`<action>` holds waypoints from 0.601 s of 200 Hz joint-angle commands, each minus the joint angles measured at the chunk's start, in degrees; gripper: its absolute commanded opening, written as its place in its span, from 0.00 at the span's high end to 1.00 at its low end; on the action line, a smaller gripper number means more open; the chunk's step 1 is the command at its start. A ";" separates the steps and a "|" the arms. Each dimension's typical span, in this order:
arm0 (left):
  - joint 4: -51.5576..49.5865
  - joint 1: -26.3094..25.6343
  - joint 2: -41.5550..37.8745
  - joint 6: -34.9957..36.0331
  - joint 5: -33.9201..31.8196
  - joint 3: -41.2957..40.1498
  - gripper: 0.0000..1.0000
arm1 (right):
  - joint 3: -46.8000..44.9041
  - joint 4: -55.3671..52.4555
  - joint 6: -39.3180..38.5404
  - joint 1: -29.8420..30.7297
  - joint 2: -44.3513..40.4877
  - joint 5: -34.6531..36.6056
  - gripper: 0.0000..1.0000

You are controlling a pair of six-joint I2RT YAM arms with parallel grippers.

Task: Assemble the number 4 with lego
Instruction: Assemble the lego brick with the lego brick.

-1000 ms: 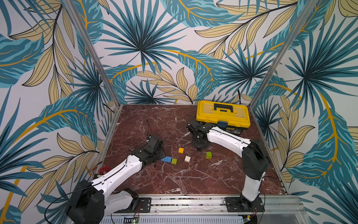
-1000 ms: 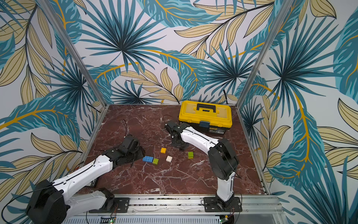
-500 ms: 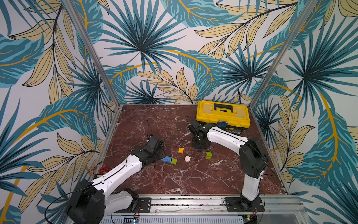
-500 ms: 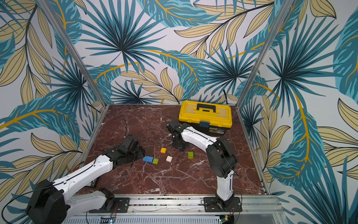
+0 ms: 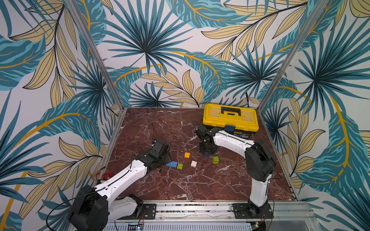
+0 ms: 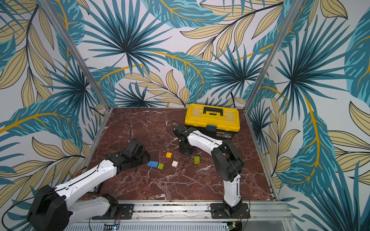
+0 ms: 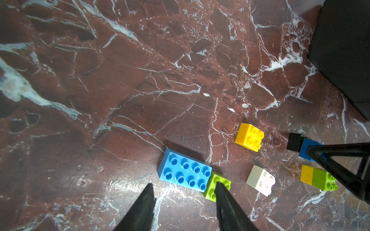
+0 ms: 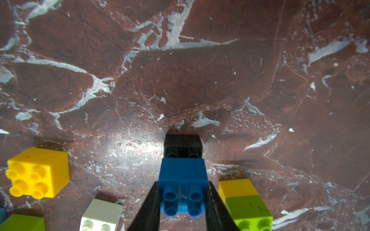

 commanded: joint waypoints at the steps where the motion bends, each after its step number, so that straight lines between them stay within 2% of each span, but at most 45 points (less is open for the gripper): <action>1: 1.04 0.33 0.14 -0.36 0.45 -1.18 0.48 | -1.17 0.03 -0.71 -0.09 2.56 -1.45 0.78; 40: 1.04 0.31 0.17 -0.43 0.69 -1.12 0.48 | -0.80 -0.53 -0.26 -0.33 3.04 -1.38 0.77; 120: 1.36 0.33 0.43 -0.71 0.93 -0.88 0.48 | 1.65 -4.45 -1.87 -0.36 -1.88 0.17 0.77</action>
